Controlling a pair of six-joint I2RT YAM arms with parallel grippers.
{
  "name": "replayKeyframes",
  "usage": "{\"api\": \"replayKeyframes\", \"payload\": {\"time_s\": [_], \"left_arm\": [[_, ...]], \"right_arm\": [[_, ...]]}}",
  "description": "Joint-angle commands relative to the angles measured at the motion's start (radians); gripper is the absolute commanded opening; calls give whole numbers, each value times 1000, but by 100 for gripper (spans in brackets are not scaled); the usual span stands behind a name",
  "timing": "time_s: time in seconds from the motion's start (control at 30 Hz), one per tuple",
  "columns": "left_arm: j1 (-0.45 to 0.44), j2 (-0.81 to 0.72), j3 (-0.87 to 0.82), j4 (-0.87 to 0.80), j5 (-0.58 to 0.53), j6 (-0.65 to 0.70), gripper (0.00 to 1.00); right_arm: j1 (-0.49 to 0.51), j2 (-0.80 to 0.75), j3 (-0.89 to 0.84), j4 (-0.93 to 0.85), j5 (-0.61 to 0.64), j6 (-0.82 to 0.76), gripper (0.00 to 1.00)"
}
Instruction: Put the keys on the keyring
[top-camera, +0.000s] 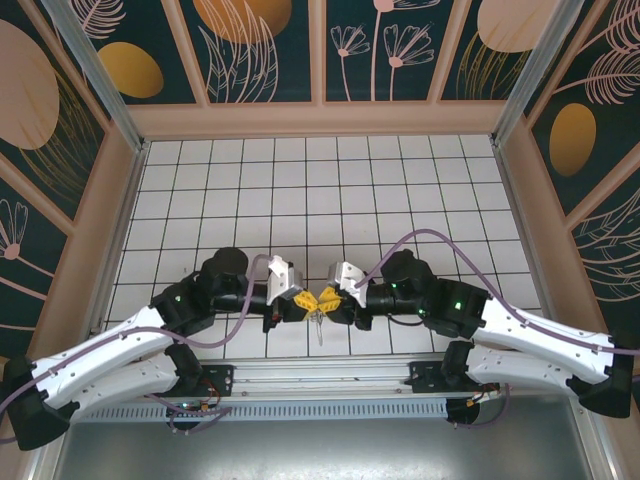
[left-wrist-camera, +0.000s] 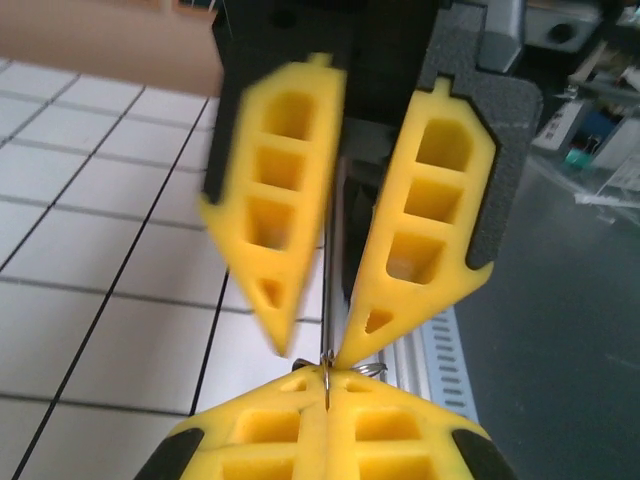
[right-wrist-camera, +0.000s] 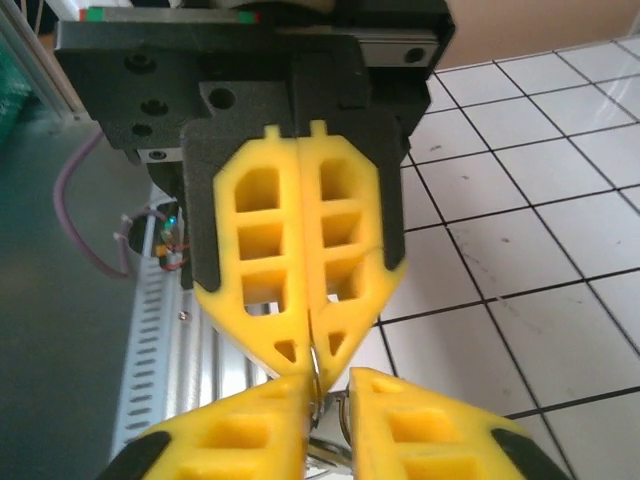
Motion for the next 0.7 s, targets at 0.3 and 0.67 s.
{"api": "replayKeyframes", "payload": {"time_s": [0.3,0.67], "left_arm": [[-10,-89,-104,413,91,-146,0],[-10,-74,-150,562,77,-198,0]], "right_arm": [[7,-65,-59,175,-69,72,27],[7,-59,-70,175,-112,74,8]]}}
